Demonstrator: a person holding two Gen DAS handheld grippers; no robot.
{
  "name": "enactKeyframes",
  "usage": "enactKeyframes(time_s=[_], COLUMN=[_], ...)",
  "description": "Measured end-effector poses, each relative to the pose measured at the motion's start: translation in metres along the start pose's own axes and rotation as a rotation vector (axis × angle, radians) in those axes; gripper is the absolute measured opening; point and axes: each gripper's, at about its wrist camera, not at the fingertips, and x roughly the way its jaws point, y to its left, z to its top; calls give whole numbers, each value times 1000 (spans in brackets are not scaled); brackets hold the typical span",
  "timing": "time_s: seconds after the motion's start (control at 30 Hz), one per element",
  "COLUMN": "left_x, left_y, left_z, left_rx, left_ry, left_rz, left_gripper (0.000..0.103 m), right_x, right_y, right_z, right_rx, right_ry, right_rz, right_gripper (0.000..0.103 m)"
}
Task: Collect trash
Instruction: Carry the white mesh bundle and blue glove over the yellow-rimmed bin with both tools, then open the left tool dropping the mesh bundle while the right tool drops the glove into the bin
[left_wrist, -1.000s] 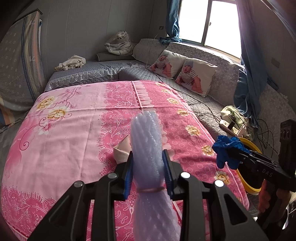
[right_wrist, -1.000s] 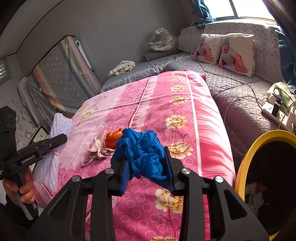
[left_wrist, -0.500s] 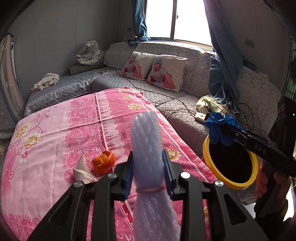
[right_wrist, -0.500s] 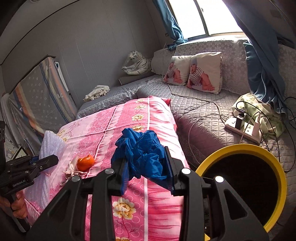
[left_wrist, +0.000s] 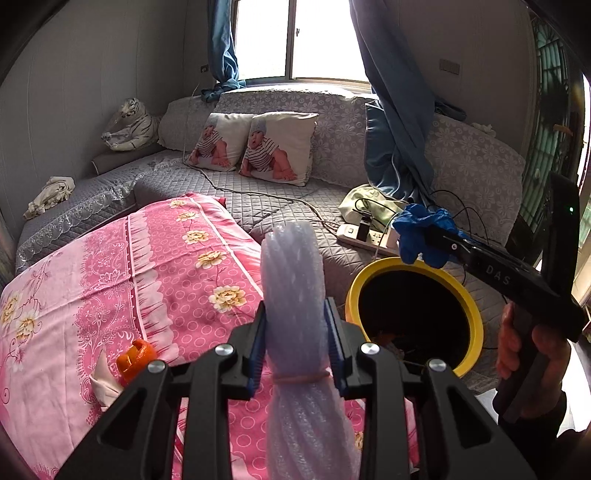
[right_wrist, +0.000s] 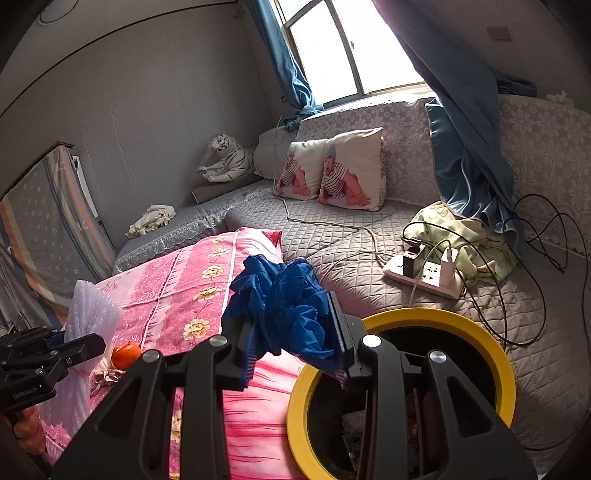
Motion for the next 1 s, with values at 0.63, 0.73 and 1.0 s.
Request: enactKeyframes(time_s=[0.63, 0.73, 1.0], left_x=[54, 67, 93], left_y=[-83, -92, -108], left_z=[30, 31, 31], left_rx=[121, 128, 128], left_ry=[-5, 6, 48], left_rz=[-176, -191, -206], left_gripper=[28, 28, 28], right_x=[-24, -25, -20], right_y=[-74, -82, -96], right_z=[1, 0, -8], right_rx=[89, 101, 127], right_ry=[-77, -75, -60], right_rz=[-251, -268, -298], right_gripper=[32, 32, 32])
